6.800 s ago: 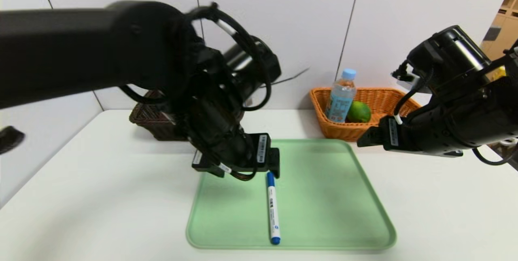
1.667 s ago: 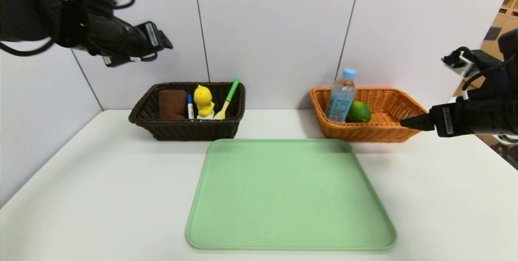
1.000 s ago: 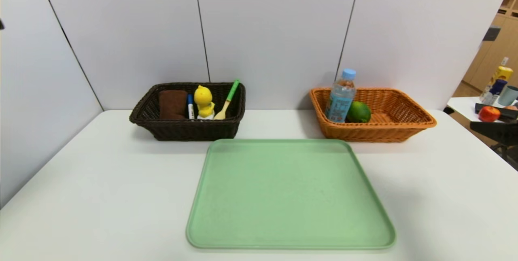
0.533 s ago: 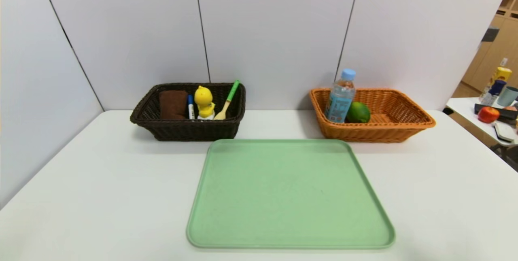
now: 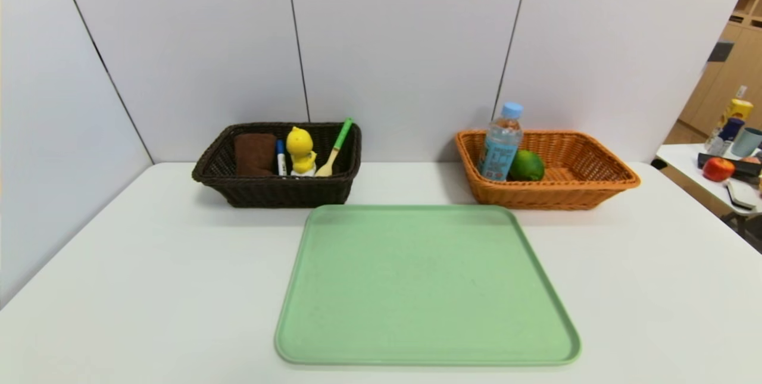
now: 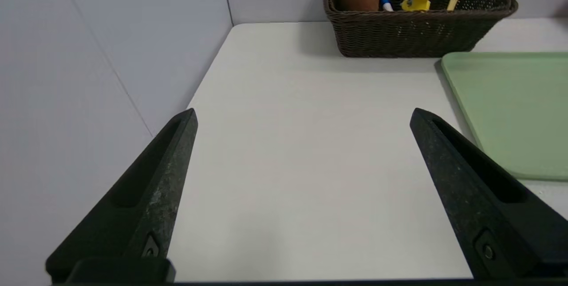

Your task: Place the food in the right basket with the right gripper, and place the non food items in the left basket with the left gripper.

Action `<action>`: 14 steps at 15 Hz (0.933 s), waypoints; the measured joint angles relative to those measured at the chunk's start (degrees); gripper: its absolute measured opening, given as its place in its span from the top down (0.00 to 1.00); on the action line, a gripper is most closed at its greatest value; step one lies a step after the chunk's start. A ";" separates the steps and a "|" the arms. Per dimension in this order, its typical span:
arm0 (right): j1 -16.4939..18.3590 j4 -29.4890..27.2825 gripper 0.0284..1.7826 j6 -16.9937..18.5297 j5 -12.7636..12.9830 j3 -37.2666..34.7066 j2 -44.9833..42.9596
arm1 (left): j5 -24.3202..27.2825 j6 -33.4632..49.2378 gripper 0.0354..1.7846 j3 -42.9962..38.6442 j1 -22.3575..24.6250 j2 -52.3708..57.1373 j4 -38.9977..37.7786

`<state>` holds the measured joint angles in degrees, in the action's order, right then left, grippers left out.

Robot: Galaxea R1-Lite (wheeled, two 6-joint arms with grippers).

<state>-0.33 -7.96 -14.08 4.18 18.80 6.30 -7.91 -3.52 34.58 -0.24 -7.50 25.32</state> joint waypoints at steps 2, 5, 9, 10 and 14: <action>0.11 4.22 0.05 -2.28 0.04 -3.86 -3.67 | 1.44 -3.23 0.06 -5.42 0.22 4.08 -4.44; 0.15 16.16 0.05 -2.89 -0.20 -13.85 -5.75 | 3.06 -5.71 0.06 -15.08 0.24 6.75 -18.35; 0.20 16.99 0.05 4.22 -1.38 -18.51 -6.40 | 7.69 -9.23 0.06 -29.60 0.24 7.50 -31.46; 0.20 13.96 0.05 6.03 -3.22 -18.62 -6.41 | 8.90 -9.53 0.06 -32.05 0.24 7.55 -31.77; 0.17 7.72 0.05 7.33 -5.25 -18.75 -6.41 | 11.57 -3.61 0.06 -34.43 0.22 7.61 -25.73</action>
<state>-0.16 -0.24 -6.75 -1.07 0.05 -0.11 3.66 -7.13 0.16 -0.02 0.11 -0.41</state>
